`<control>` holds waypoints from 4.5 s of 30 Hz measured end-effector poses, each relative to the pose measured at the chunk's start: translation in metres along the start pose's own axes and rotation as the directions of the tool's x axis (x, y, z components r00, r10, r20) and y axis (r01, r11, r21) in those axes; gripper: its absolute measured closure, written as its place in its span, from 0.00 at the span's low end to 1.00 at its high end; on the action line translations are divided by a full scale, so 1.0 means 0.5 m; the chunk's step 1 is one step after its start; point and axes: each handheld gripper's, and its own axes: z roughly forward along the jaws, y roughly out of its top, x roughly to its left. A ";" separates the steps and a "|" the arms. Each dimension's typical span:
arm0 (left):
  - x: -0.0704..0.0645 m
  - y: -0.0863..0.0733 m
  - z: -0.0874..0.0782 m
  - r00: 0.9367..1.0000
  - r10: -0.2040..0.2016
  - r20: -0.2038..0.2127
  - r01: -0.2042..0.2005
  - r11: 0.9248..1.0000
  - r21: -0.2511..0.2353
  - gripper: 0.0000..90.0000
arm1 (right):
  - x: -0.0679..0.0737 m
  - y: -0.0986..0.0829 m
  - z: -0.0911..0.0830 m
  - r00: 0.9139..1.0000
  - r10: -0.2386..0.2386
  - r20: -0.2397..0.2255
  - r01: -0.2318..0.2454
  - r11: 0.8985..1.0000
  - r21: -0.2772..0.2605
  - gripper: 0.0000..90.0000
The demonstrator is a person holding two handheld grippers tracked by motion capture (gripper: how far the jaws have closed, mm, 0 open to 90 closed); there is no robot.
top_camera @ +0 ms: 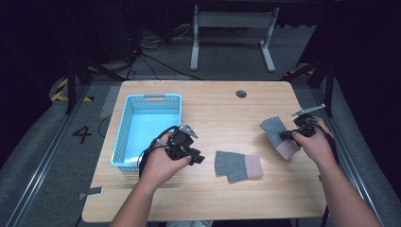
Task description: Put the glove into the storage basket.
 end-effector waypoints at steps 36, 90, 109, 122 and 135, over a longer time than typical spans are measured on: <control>-0.008 0.000 -0.007 1.000 0.008 -0.003 -0.008 1.000 -0.004 0.77 | 0.178 0.025 -0.067 0.952 -0.253 -0.174 0.248 0.968 -0.048 0.95; -0.018 0.005 0.046 0.998 0.020 0.051 -0.023 0.998 0.066 0.82 | 0.283 -0.029 0.074 0.892 -0.394 -0.222 0.417 0.907 0.064 0.89; -0.030 0.014 0.063 0.999 0.035 0.037 -0.038 0.997 0.073 0.86 | 0.222 -0.063 -0.024 0.937 -0.305 -0.171 0.302 0.952 -0.044 0.88; -0.032 0.023 0.092 0.998 0.045 0.049 -0.050 0.994 0.102 0.86 | 0.168 -0.093 -0.031 0.960 -0.250 -0.126 0.257 0.965 0.041 0.86; -0.027 0.029 0.151 0.998 0.054 0.044 -0.061 0.986 0.156 0.85 | 0.148 -0.113 -0.018 0.964 -0.221 -0.150 0.235 0.969 0.079 0.85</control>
